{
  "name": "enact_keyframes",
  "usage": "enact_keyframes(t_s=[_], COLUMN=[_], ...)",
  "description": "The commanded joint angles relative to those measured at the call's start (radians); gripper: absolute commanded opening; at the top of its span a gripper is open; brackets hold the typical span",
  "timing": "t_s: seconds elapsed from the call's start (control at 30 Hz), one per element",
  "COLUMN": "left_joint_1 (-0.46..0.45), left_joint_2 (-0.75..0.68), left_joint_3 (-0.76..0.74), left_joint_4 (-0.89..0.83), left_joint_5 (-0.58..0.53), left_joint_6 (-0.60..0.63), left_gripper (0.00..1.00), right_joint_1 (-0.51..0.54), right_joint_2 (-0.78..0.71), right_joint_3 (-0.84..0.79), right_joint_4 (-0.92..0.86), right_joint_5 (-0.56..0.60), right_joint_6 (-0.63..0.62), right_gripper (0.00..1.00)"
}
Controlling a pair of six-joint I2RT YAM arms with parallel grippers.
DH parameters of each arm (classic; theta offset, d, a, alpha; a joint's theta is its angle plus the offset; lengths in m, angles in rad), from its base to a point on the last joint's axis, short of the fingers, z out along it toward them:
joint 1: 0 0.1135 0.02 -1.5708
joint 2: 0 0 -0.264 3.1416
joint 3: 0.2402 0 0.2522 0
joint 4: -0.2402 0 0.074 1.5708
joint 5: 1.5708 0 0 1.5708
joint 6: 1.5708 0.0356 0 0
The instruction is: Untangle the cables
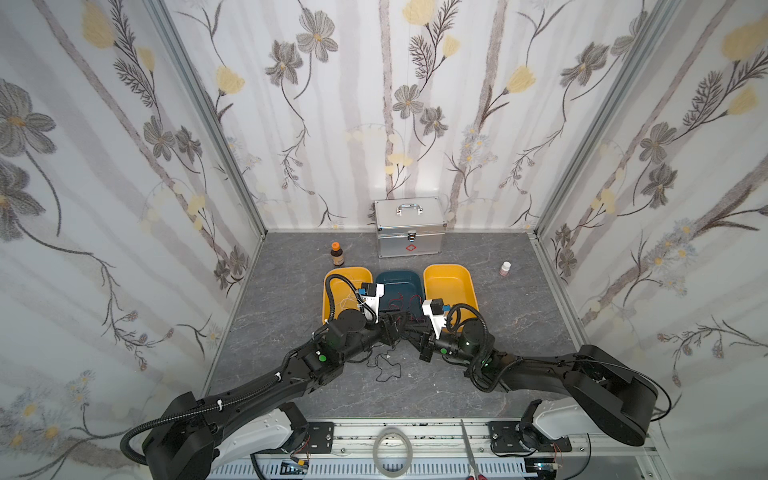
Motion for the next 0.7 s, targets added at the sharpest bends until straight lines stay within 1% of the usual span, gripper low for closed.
enact_keyframes(t_s=[0.0,0.07,0.23,0.4,0.47,0.57,0.67], left_joint_1=[0.004,0.007,0.019,0.028,0.031,0.031,0.030], left_joint_2=[-0.030,-0.062,-0.145,-0.168,-0.160,-0.135,-0.103], left_joint_3=[-0.011,-0.031,-0.069,-0.077,-0.077,-0.065,-0.046], left_joint_4=[-0.075,-0.089,-0.074,-0.138,-0.164,-0.175,-0.190], left_joint_5=[-0.005,-0.017,0.048,0.126,0.143,0.163,0.183], left_joint_6=[0.012,0.010,0.030,0.060,0.065,0.070,0.075], left_gripper=[0.54,0.63,0.72,0.73,0.73,0.73,0.72], right_joint_1=[-0.001,-0.002,-0.014,-0.036,-0.048,-0.044,-0.045], right_joint_2=[-0.053,-0.092,-0.153,-0.176,-0.183,-0.185,-0.195], right_joint_3=[-0.030,-0.050,-0.097,-0.131,-0.144,-0.143,-0.168], right_joint_4=[0.021,-0.001,-0.023,-0.009,0.010,-0.012,-0.023], right_joint_5=[0.040,0.056,0.086,0.097,0.078,0.057,0.070], right_joint_6=[0.005,-0.001,0.003,0.049,0.072,0.078,0.104], right_gripper=[0.00,0.00,0.00,0.00,0.00,0.00,0.00])
